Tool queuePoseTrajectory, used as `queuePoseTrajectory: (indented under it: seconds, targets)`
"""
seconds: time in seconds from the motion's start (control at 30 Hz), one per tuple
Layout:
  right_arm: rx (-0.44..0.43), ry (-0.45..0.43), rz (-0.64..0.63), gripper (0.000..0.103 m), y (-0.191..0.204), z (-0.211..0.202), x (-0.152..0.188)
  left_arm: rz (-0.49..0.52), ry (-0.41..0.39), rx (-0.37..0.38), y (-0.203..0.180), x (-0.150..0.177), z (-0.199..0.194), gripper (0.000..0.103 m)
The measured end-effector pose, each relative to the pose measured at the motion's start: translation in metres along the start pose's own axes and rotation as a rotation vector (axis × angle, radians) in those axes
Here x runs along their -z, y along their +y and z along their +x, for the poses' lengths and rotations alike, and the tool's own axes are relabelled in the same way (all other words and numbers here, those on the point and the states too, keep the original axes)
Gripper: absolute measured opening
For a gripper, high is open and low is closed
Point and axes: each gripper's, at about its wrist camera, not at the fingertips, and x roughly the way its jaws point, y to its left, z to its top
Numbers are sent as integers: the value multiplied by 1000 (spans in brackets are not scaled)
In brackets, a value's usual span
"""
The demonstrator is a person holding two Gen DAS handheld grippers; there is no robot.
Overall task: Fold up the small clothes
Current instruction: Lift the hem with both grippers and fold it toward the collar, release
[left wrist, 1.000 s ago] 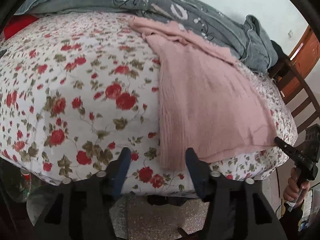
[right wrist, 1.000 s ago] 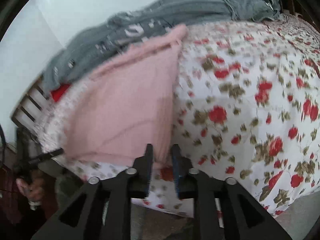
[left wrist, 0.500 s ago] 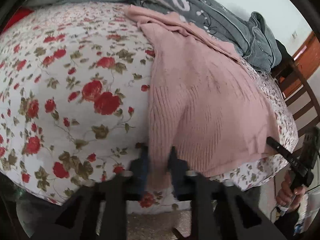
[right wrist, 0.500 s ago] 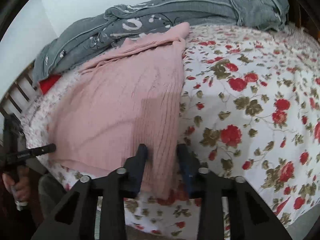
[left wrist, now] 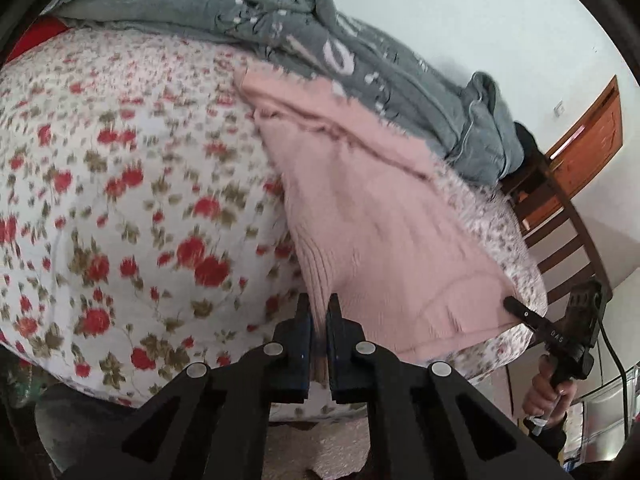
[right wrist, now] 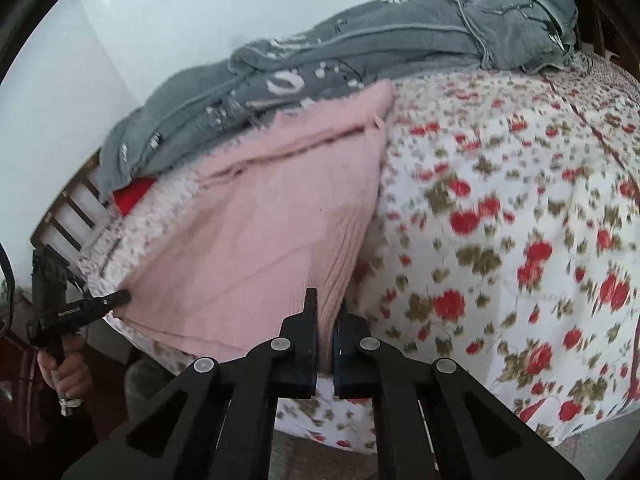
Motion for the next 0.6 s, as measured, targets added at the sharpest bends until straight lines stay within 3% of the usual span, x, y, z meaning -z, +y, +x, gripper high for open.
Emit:
queuePoseTrajectory:
  seconds: [0.27, 0.6]
  targets:
    - [-48, -63, 0, 5, 18, -24, -51, 12, -80, 6, -32, -45, -25, 7]
    - [-43, -128, -35, 5, 34, -32, -119, 5, -154, -26, -55, -108, -36, 7]
